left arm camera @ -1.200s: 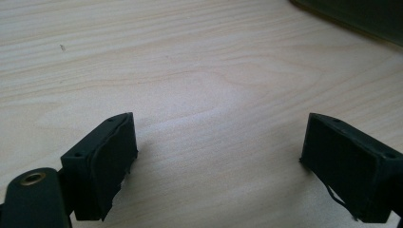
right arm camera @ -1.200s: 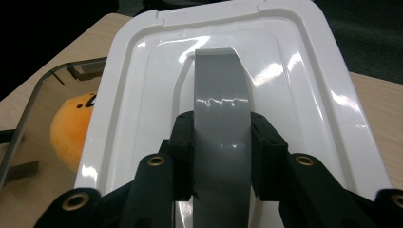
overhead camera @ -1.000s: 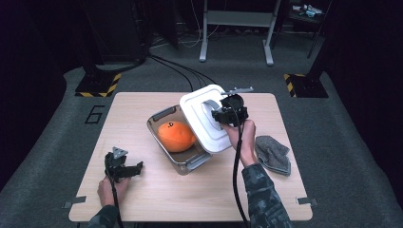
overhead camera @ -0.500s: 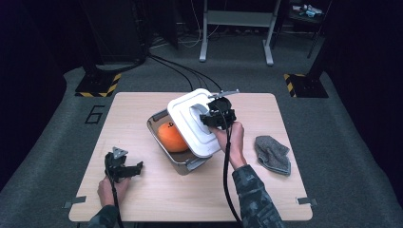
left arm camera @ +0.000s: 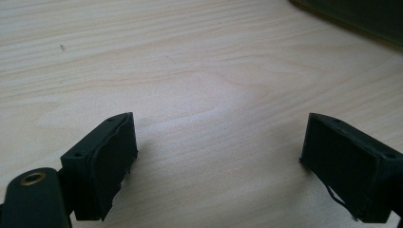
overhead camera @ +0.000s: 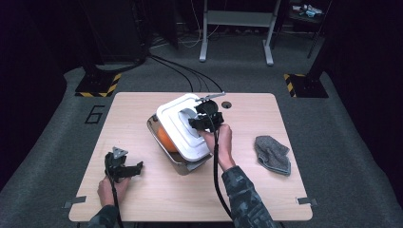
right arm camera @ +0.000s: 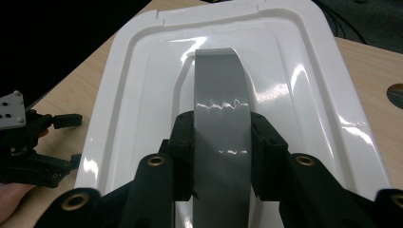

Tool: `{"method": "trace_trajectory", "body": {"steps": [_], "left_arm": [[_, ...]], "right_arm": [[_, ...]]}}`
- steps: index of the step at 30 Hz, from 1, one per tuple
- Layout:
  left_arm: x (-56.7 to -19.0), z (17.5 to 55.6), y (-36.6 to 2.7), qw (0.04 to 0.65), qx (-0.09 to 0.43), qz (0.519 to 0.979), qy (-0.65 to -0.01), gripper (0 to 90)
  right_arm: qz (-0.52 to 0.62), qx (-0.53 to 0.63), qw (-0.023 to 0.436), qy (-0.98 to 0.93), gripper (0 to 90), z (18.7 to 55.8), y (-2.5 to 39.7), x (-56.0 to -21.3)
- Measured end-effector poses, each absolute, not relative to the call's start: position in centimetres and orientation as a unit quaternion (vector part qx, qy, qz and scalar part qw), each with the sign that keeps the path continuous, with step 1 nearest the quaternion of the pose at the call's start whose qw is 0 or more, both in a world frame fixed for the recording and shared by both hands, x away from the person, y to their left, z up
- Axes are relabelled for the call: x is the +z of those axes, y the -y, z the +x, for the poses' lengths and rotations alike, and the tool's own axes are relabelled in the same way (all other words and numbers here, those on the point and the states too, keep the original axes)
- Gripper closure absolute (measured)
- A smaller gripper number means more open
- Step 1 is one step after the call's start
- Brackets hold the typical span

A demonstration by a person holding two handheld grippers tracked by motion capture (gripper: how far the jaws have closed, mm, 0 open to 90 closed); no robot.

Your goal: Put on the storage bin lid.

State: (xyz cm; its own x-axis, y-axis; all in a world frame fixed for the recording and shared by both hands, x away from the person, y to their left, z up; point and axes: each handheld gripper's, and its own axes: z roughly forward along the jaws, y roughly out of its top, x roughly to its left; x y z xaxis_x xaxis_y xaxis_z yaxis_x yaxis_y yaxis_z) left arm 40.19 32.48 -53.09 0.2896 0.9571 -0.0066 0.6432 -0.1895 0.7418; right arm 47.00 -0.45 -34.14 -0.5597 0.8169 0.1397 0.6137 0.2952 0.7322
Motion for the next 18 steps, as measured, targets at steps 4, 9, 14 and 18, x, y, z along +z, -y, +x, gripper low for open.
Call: {"method": "trace_trajectory", "body": {"steps": [4, 9, 14, 18], "left_arm": [[-53.1, 40.2, -32.5, 0.327, 0.239, 0.733, -0.546, 11.1], [-53.1, 40.2, -32.5, 0.328, 0.240, 0.733, -0.546, 11.1], [-53.1, 40.2, -32.5, 0.328, 0.240, 0.733, -0.546, 11.1], [-53.1, 40.2, -32.5, 0.326, 0.241, 0.735, -0.543, 11.1]], "right_arm": [[0.456, 0.384, 0.121, -0.794, 66.3, 47.1, -0.1, -34.5], [0.458, 0.384, 0.114, -0.794, 66.3, 47.3, -0.6, -35.1], [0.460, 0.380, 0.104, -0.796, 66.3, 47.6, -1.3, -35.6], [0.459, 0.377, 0.099, -0.798, 66.3, 47.7, -1.8, -36.1]]}}
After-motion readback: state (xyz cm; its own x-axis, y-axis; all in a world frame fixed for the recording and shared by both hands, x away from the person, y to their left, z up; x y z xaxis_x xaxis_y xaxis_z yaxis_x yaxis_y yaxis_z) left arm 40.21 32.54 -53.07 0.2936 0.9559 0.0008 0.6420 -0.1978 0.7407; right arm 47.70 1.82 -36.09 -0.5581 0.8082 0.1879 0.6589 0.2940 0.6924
